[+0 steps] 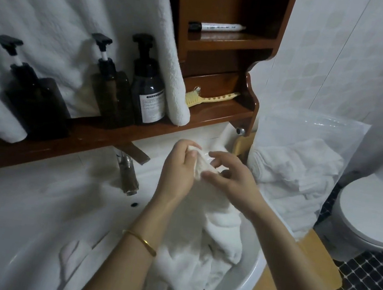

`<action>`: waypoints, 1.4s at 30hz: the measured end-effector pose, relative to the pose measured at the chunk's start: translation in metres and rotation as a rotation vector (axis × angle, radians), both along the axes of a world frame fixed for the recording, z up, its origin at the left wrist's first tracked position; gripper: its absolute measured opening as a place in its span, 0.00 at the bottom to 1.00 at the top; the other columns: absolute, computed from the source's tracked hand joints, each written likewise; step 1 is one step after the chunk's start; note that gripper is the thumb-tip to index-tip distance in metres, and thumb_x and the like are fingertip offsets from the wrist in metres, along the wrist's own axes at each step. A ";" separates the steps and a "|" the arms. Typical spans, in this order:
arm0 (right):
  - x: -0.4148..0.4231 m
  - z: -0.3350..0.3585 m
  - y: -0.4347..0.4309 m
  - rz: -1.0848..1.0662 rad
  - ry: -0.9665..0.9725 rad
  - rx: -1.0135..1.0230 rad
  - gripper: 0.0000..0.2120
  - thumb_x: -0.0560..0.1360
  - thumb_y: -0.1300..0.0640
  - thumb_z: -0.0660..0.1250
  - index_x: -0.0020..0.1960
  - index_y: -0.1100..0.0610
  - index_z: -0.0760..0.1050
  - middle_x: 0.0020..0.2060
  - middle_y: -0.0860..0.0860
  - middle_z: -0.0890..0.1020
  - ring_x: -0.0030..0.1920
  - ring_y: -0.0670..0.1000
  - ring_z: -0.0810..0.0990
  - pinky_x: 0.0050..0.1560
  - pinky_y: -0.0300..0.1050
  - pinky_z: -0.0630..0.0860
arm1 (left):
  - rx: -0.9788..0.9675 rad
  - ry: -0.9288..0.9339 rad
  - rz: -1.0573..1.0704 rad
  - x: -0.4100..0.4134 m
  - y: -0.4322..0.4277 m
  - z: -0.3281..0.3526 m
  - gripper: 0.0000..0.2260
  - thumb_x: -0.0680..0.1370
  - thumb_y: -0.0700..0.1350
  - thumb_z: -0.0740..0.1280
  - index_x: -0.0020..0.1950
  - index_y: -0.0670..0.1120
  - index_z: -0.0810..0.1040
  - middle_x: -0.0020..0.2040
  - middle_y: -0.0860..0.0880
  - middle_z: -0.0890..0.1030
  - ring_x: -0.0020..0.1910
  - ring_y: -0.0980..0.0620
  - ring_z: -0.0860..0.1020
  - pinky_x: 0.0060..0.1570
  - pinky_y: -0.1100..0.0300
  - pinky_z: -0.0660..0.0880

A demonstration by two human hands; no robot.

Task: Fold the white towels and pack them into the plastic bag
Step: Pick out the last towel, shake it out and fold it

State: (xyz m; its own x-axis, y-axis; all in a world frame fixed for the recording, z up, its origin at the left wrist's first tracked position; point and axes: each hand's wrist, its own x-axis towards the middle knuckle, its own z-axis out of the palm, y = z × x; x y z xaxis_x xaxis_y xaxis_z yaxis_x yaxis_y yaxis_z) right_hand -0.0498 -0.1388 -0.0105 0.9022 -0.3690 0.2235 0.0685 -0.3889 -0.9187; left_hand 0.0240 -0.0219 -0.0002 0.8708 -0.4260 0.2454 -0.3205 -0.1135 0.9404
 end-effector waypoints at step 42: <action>-0.019 0.175 -0.087 -0.508 -0.620 -0.693 0.07 0.65 0.63 0.70 0.43 0.60 0.83 0.34 0.44 0.67 0.33 0.39 0.71 0.35 0.25 0.64 | 0.359 -0.539 -0.378 -0.014 -0.069 0.218 0.31 0.71 0.49 0.74 0.72 0.47 0.67 0.64 0.50 0.76 0.63 0.52 0.74 0.63 0.55 0.71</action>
